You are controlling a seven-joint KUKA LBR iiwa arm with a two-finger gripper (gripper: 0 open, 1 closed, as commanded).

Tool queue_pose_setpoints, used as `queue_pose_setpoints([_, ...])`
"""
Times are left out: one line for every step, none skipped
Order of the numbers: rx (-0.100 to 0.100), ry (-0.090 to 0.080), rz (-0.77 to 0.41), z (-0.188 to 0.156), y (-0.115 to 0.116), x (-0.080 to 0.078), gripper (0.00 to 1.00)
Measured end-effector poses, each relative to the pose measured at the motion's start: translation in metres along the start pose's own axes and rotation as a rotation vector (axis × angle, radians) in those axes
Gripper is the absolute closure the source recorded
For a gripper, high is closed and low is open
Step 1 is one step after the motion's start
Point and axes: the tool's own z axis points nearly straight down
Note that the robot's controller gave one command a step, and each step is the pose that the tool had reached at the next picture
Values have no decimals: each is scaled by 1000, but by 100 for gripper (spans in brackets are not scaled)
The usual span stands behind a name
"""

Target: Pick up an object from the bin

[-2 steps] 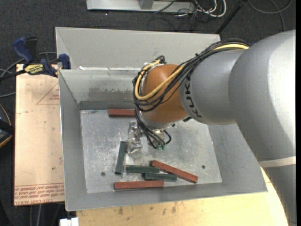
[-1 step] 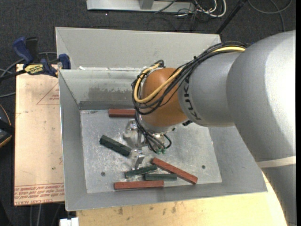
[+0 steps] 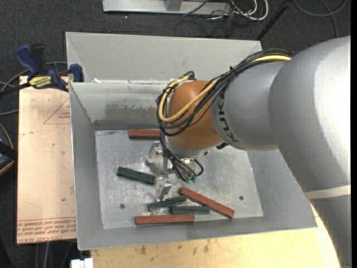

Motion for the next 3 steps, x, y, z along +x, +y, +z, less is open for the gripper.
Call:
queue_pose_setpoints([0,0,334,-1,53,-26,100])
queue_pose_setpoints([0,0,334,-1,53,-26,100])
queue_pose_setpoints([1,5,350,-167,42,-38,100])
